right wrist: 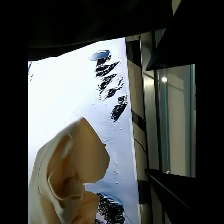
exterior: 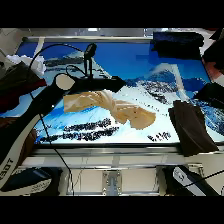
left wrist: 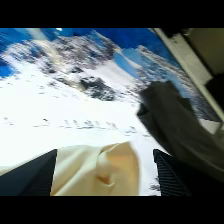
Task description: Fold the shirts.
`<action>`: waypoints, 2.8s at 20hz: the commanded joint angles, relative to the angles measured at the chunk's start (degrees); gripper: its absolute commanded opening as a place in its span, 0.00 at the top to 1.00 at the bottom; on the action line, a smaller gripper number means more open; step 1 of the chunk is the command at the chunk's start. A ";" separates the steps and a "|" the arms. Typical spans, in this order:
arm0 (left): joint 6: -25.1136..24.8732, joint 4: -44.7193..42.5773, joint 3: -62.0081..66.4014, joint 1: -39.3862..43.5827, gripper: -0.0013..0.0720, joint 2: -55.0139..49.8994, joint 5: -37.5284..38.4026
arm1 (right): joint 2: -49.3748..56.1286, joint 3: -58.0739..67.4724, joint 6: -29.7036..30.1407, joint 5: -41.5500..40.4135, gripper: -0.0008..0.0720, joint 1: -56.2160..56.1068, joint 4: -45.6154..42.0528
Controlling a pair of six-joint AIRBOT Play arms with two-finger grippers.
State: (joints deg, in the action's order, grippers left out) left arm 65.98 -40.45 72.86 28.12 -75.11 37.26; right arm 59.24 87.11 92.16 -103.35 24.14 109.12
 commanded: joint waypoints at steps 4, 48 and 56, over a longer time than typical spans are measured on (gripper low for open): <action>28.70 -22.10 0.00 -15.32 0.02 -3.54 6.75 | 0.04 -4.85 0.59 5.49 0.04 -0.02 -1.42; 37.79 -18.97 -12.35 -37.42 0.04 -3.98 25.18 | 3.06 -39.30 1.40 33.31 0.04 -19.89 0.09; 37.79 -18.97 -12.37 -37.42 0.04 -3.98 25.18 | 3.06 -39.30 1.40 34.40 0.04 -19.89 0.09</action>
State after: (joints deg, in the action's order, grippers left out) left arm 103.79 -59.42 60.53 -9.28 -79.13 62.43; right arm 62.26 47.83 93.58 -69.47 4.32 109.19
